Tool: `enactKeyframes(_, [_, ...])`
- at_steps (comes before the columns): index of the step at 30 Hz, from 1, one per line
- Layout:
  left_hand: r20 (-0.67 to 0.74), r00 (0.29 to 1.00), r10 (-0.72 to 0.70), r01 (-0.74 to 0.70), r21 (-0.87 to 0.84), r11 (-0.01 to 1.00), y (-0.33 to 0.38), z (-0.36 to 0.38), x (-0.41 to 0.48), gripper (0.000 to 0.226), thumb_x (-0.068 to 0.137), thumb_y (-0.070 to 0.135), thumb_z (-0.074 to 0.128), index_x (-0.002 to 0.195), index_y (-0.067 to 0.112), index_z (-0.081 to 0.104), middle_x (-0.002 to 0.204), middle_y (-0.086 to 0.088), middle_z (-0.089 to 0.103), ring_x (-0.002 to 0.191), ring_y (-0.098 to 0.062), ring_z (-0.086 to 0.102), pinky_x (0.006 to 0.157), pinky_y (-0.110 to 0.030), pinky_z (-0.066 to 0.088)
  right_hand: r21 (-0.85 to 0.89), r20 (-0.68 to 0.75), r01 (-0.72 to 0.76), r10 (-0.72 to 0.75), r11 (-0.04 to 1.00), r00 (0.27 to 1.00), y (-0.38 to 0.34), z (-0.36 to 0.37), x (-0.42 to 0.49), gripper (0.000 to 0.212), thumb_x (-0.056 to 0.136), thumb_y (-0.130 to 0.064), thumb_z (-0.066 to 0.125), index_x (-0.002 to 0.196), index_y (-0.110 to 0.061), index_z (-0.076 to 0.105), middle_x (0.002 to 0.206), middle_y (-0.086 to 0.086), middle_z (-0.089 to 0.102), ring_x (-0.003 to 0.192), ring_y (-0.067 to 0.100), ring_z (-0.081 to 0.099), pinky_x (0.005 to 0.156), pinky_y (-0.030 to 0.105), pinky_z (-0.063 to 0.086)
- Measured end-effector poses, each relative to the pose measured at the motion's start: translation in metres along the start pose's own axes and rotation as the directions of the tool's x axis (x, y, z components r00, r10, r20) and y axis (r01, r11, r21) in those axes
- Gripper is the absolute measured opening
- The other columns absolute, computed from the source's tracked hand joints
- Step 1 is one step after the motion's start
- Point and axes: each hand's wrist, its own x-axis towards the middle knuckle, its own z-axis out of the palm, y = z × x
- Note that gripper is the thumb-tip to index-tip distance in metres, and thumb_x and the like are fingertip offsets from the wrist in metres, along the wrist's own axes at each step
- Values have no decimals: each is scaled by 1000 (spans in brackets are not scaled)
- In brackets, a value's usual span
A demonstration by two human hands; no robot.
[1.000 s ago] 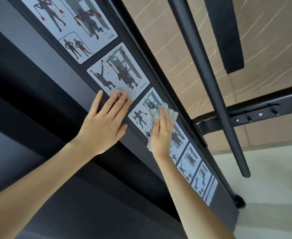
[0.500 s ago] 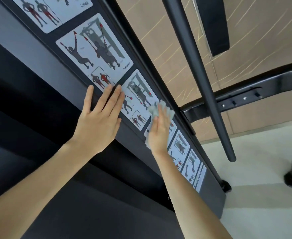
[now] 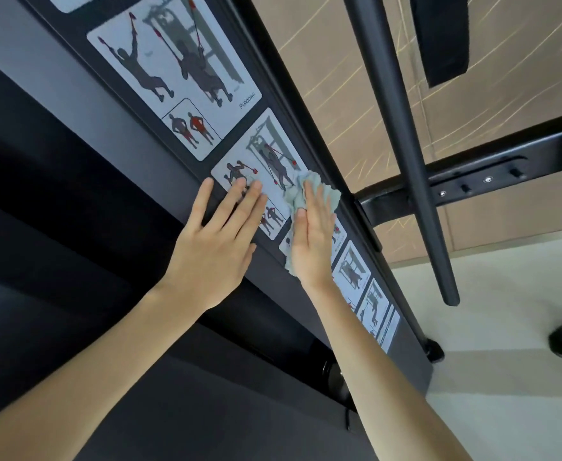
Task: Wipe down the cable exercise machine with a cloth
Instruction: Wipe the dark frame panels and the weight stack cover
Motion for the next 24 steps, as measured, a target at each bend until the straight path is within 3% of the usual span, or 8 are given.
enactKeyframes(4, [5,1000,12,-11,-39,999,15,7,-5,59,97,29,29,150,2,28,157,-16,26,146,-30,22,117,-57,11,52,-74,-248,252,967,965,57,-19,-23,43,105,-29,26,148,-34,27,159,-9,19,147,5,4,120,46,5])
enactKeyframes(7, [-2,1000,4,-4,-42,999,24,9,-7,59,96,27,32,149,1,29,156,-16,28,145,-30,23,118,-56,10,115,-117,-309,322,944,940,59,-22,-23,42,106,-21,29,147,-29,29,151,-19,20,144,2,7,120,44,7])
enactKeyframes(9, [-8,1000,-4,3,-41,999,28,11,-8,59,96,27,33,149,1,29,156,-16,28,145,-30,23,118,-55,8,134,-99,-269,283,954,954,40,-14,-19,44,105,-23,28,149,-21,28,150,-20,16,142,0,4,121,44,4])
enactKeyframes(13, [-1,1000,-14,14,-42,999,36,14,-17,59,97,26,29,150,1,25,157,-16,23,146,-31,20,118,-56,8,73,14,-60,59,996,998,4,4,-27,46,106,-28,25,152,-24,22,161,-2,12,148,12,0,121,47,1])
enactKeyframes(17, [-28,999,23,-23,-14,1000,55,20,-25,62,95,22,41,150,0,23,158,-17,22,146,-32,20,118,-56,10,15,19,51,-51,999,999,36,-3,-51,47,104,-25,26,151,-21,21,160,4,17,148,17,3,120,49,7])
enactKeyframes(21, [-30,1000,-6,4,-35,999,88,31,-28,65,93,23,47,149,-1,26,157,-17,25,145,-32,22,118,-56,10,70,-58,-196,200,978,978,101,-22,-88,44,105,-21,26,148,-31,21,158,-8,17,148,10,0,121,44,7])
enactKeyframes(24, [-29,999,-25,24,-17,1000,115,47,-26,65,94,26,44,150,-1,24,157,-16,24,145,-32,22,118,-57,9,97,-92,-294,303,951,948,142,-35,-104,45,105,-17,27,149,-26,22,158,-3,21,148,12,2,120,45,9])
